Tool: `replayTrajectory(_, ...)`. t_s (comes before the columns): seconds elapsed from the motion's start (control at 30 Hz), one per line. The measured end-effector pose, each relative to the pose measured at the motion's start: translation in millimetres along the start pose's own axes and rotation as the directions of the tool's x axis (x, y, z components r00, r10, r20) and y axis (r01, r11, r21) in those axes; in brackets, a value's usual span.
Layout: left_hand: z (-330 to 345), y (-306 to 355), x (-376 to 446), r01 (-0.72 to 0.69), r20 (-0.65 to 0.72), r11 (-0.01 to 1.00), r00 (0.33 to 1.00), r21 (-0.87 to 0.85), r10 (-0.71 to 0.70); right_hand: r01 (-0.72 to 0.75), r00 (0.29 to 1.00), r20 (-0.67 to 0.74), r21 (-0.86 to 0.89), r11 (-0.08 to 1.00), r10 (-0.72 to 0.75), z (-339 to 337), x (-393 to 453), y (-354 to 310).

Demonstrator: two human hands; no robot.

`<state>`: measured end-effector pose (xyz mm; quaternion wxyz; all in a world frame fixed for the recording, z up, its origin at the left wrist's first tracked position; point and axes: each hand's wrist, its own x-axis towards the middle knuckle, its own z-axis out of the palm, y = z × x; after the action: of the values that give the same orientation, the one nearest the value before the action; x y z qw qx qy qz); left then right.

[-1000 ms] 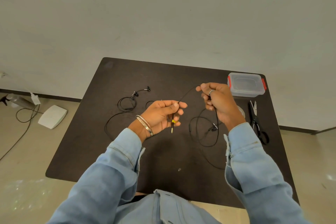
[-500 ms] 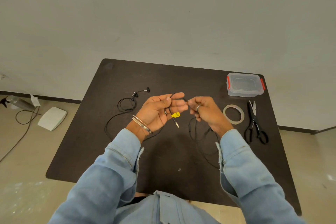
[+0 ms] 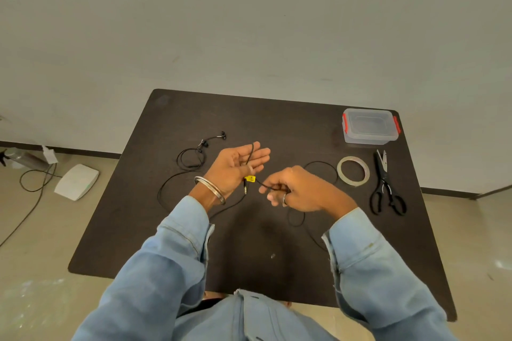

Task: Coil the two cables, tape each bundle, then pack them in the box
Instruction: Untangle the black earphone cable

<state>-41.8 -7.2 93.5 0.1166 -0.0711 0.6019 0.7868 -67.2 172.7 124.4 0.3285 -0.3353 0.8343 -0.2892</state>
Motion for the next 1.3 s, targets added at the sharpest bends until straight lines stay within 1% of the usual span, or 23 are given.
replayTrajectory(0.07,2.8,-3.7,-1.3,0.014,0.08,0.995,0.997,0.094,-0.022,0.007,0.997,-0.071,-0.043,0.999,-0.01,-17.0,-4.0,-3.9)
replayTrajectory(0.13,5.9,-4.1,-3.3,0.017,0.22,0.989,0.974,0.15,-0.05,0.039,0.981,-0.187,-0.067,0.997,-0.051,-35.7,-6.9,-5.4)
replayTrajectory(0.17,7.3,-4.0,-4.3,0.017,0.309,0.989,0.949,0.144,-0.061,0.07,0.965,-0.248,-0.06,0.996,-0.083,-43.7,-8.0,-5.5)
replayTrajectory(0.23,12.2,-3.5,-8.0,0.062,0.463,0.997,0.883,0.049,-0.077,0.137,0.921,-0.37,0.01,0.991,-0.123,-56.1,-7.7,-3.6)
replayTrajectory(0.3,19.1,-1.7,-12.3,0.127,0.55,0.99,0.832,-0.06,-0.073,0.176,0.878,-0.469,0.129,0.976,-0.096,-62.5,-3.8,1.3)
replayTrajectory(0.33,22.1,0.1,-13.8,0.141,0.572,0.984,0.818,-0.108,-0.054,0.18,0.863,-0.5,0.169,0.969,-0.073,-62.4,-0.8,4.6)
replayTrajectory(0.43,23.7,7.0,-14.8,0.131,0.565,0.962,0.825,-0.239,0.028,0.136,0.854,-0.52,0.19,0.972,-0.018,-46.2,7.5,20.4)
replayTrajectory(0.53,17.1,10.1,-13.5,0.093,0.483,0.947,0.873,-0.308,0.071,0.074,0.884,-0.468,0.16,0.984,0.01,-20.5,8.7,30.8)
replayTrajectory(0.63,13.9,9.3,-12.0,0.085,0.372,0.938,0.927,-0.337,0.049,0.002,0.916,-0.392,0.223,0.975,0.088,-3.2,6.2,26.5)
replayTrajectory(0.67,13.6,7.5,-10.3,0.071,0.313,0.939,0.949,-0.337,0.04,-0.018,0.934,-0.344,0.232,0.972,0.099,0.8,4.8,23.2)
replayTrajectory(0.73,13.3,3.7,-5.8,0.025,0.155,0.95,0.988,-0.312,0.025,-0.04,0.976,-0.194,0.27,0.962,0.095,6.6,-0.1,16.4)
replayTrajectory(0.8,11.3,-0.3,-0.6,-0.01,0.012,0.97,1.0,-0.244,0.014,-0.07,0.997,-0.017,0.289,0.955,0.079,5.4,-6.9,8.1)
replayTrajectory(0.83,10.5,-2.2,1.0,-0.014,-0.021,0.98,1.0,-0.197,0.01,-0.08,0.997,0.045,0.276,0.958,0.07,1.5,-9.9,3.8)
replayTrajectory(0.87,10.4,-3.4,1.7,-0.004,-0.024,0.991,1.0,-0.132,0.0,-0.075,0.996,0.072,0.246,0.966,0.059,-4.4,-12.4,0.0)
replayTrajectory(0.9,11.2,-3.7,1.3,0.014,0.003,0.998,1.0,-0.054,-0.014,-0.057,0.997,0.06,0.215,0.975,0.045,-11.7,-14.5,-3.9)
replayTrajectory(0.93,12.2,-4.2,0.7,0.028,0.056,0.999,0.998,0.028,-0.03,-0.03,1.0,0.011,0.17,0.985,0.028,-20.3,-15.8,-5.9)
replayTrajectory(1.0,14.8,-4.6,-1.9,0.037,0.199,0.991,0.978,0.13,-0.063,0.03,0.988,-0.15,0.053,0.998,-0.021,-38.5,-15.3,-4.7)
replayTrajectory(1.03,16.0,-4.9,-3.4,0.042,0.276,0.991,0.958,0.129,-0.077,0.056,0.973,-0.223,0.007,0.998,-0.053,-47.2,-14.5,-3.0)
replayTrajectory(1.07,16.5,-5.0,-4.8,0.054,0.352,0.993,0.932,0.104,-0.088,0.081,0.957,-0.279,-0.001,0.997,-0.078,-55.4,-13.5,-0.4)
replayTrajectory(1.1,17.1,-4.1,-6.2,0.074,0.421,0.995,0.902,0.072,-0.098,0.101,0.944,-0.317,0.023,0.995,-0.088,-62.2,-12.7,2.2)
replayTrajectory(1.17,19.1,-0.6,-8.5,0.103,0.516,0.994,0.85,0.037,-0.107,0.126,0.926,-0.37,0.099,0.987,-0.082,-70.6,-9.7,6.2)
replayTrajectory(1.23,23.1,3.5,-10.1,0.106,0.568,0.994,0.818,0.014,-0.095,0.145,0.902,-0.429,0.186,0.972,-0.052,-69.3,-3.1,12.7)
replayTrajectory(1.3,26.8,5.0,-11.2,0.108,0.556,0.993,0.829,-0.055,-0.059,0.135,0.881,-0.473,0.215,0.967,-0.018,-58.6,3.5,21.2)
